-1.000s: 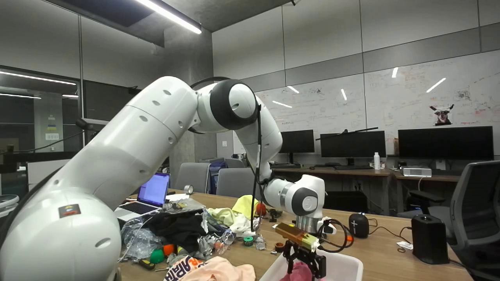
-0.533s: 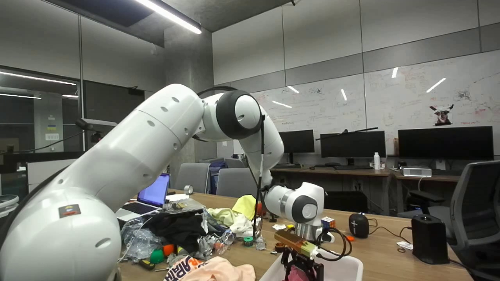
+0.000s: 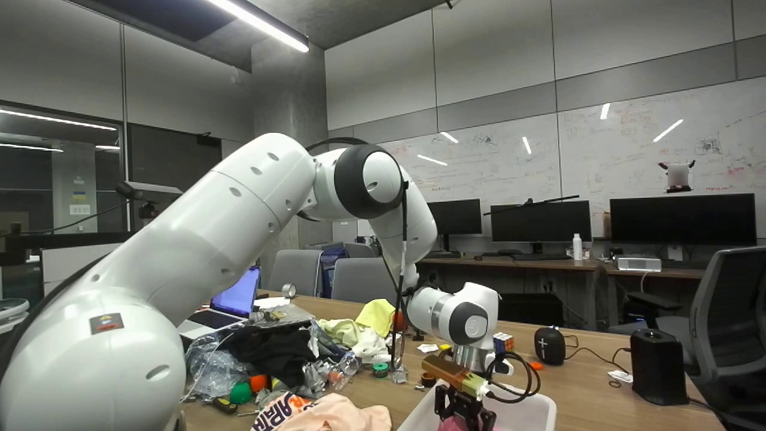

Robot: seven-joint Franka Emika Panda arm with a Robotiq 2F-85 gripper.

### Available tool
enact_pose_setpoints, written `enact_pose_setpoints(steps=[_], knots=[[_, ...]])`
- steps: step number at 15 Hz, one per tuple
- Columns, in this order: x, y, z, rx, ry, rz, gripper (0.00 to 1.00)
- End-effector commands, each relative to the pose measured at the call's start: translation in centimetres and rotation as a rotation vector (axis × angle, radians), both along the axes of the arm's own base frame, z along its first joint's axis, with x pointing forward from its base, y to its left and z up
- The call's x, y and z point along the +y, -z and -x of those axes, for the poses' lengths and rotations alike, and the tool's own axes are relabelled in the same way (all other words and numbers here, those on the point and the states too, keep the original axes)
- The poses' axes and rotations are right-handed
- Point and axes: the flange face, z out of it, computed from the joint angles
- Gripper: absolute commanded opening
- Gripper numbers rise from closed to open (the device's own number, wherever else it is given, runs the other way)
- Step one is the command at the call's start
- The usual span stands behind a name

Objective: Remove the clothes from the storage box and put them on the table

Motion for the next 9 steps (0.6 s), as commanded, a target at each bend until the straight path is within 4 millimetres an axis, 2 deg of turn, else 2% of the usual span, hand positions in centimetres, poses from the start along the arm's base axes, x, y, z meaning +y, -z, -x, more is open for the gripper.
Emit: enact_pose_setpoints(steps=[1, 4, 6, 7, 8, 9], knots=[[-0.3, 2.2, 0.5, 0.001, -0.007, 0.0, 0.37], [-0.3, 3.3, 1.3, 0.004, -0.006, 0.004, 0.16], [-0.2, 3.7, 1.9, -0.005, -0.006, 0.008, 0.09], [-0.2, 2.4, 1.4, -0.017, -0.007, 0.013, 0.07], [-0.1, 2.2, 1.7, -0.024, -0.008, 0.017, 0.07], [0.3, -0.3, 0.8, -0.037, -0.01, 0.025, 0.11]])
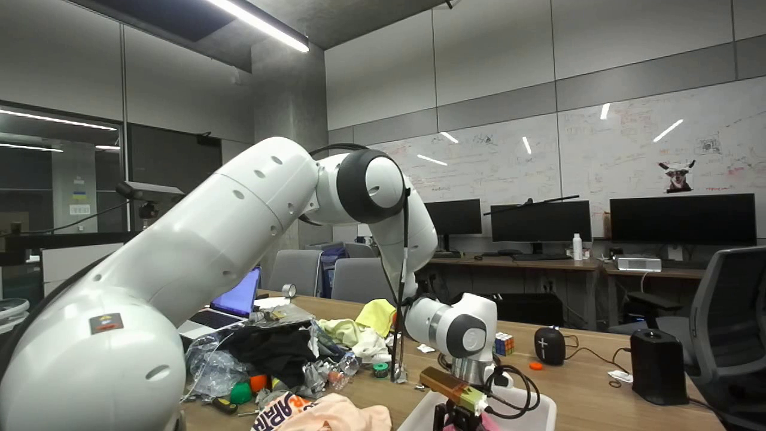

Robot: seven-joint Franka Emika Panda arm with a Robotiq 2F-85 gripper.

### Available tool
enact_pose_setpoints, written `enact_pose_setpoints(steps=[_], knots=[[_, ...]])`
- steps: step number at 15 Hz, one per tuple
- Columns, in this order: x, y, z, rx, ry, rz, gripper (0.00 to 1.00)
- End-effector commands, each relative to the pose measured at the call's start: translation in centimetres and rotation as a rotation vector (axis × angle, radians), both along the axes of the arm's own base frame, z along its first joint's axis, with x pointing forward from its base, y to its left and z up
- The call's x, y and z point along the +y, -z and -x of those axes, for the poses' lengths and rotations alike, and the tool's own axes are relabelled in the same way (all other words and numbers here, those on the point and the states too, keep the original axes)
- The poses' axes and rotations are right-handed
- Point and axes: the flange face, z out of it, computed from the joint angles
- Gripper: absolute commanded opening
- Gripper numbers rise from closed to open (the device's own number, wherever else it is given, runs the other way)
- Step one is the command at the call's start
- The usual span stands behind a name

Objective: Remove the clothes from the storage box and put them on the table

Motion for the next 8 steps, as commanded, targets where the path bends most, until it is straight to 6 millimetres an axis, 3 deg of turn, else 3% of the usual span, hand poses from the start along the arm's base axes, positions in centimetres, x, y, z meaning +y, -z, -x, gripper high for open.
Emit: enact_pose_setpoints(steps=[1, 3, 8], knots=[[0.6, -3.4, -0.5, -0.047, -0.021, 0.021, 0.11], [1.2, -6.2, -0.8, -0.081, -0.024, 0.036, 0.1], [3.4, -16.1, 0.1, -0.269, -0.06, 0.095, 0.1]])
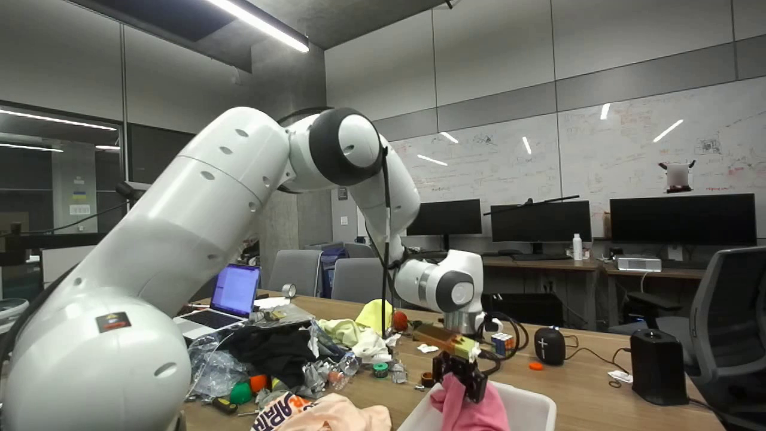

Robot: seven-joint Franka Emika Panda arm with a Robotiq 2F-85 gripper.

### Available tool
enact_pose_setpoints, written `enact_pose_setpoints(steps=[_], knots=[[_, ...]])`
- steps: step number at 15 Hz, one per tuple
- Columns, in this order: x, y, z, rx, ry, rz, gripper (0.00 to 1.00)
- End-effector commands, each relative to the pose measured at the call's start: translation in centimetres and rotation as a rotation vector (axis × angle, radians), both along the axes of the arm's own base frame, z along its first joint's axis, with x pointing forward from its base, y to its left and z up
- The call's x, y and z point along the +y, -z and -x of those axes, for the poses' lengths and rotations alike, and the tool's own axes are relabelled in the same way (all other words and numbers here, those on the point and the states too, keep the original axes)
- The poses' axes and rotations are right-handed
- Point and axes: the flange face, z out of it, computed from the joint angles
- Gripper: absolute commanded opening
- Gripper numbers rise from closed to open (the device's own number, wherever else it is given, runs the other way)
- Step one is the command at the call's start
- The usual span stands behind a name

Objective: Remove the clothes from the storage box and put them on the table

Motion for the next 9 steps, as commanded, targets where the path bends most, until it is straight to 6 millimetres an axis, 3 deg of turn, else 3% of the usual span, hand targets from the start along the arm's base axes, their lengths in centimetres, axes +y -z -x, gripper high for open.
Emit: enact_pose_setpoints(steps=[1, 5, 9], knots=[[1.8, -8.2, 2.4, -0.145, -0.016, 0.06, 0.1], [3.8, -15.0, 4.9, -0.269, -0.024, 0.102, 0.1], [6.1, -19.0, 7.6, -0.342, -0.026, 0.136, 0.1]])
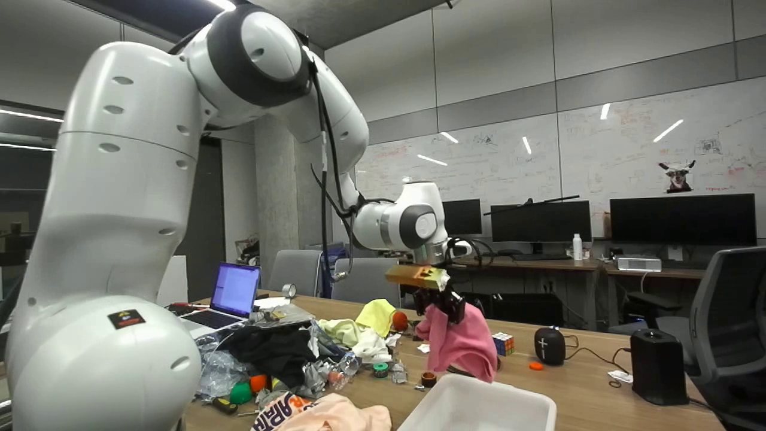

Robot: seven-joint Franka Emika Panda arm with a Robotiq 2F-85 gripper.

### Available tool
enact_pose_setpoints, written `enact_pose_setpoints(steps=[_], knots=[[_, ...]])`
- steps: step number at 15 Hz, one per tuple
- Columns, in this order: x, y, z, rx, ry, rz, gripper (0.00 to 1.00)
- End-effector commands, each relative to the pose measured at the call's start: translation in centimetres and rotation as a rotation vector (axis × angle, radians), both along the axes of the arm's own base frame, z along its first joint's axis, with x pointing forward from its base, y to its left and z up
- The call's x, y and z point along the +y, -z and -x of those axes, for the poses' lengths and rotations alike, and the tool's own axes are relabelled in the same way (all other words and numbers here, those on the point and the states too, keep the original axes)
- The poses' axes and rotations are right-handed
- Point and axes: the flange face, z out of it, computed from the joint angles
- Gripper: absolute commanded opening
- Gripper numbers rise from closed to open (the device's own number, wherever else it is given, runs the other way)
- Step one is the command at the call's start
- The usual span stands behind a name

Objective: Remove the clothes from the storage box and put them on the table

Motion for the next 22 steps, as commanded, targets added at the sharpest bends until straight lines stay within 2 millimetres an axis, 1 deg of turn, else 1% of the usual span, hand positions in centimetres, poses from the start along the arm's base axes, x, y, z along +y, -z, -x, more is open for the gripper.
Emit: enact_pose_setpoints(steps=[1, 3, 5, 8, 9, 10, 12, 14, 15, 17, 19, 20, 21, 22], knots=[[2.2, -3.2, 3.5, -0.071, 0.004, 0.032, 0.1], [3.9, -3.9, 4.4, -0.058, -0.016, 0.048, 0.1], [6.6, -4.0, 4.8, -0.045, -0.06, 0.07, 0.1], [12.5, -3.6, 4.9, -0.008, -0.184, 0.099, 0.1], [15.0, -3.4, 4.9, 0.006, -0.227, 0.113, 0.11], [17.1, -3.2, 5.1, 0.018, -0.268, 0.127, 0.1], [22.0, -2.7, 6.0, 0.043, -0.354, 0.149, 0.1], [26.3, -2.1, 7.2, 0.061, -0.437, 0.176, 0.1], [28.2, -1.6, 7.7, 0.071, -0.475, 0.191, 0.1], [31.1, -1.0, 8.7, 0.088, -0.537, 0.22, 0.1], [33.0, -0.2, 9.4, 0.104, -0.588, 0.237, 0.11], [33.5, 0.1, 9.7, 0.113, -0.609, 0.24, 0.26], [33.9, 0.5, 9.8, 0.125, -0.617, 0.237, 0.35], [34.0, 0.8, 9.8, 0.134, -0.621, 0.243, 0.4]])
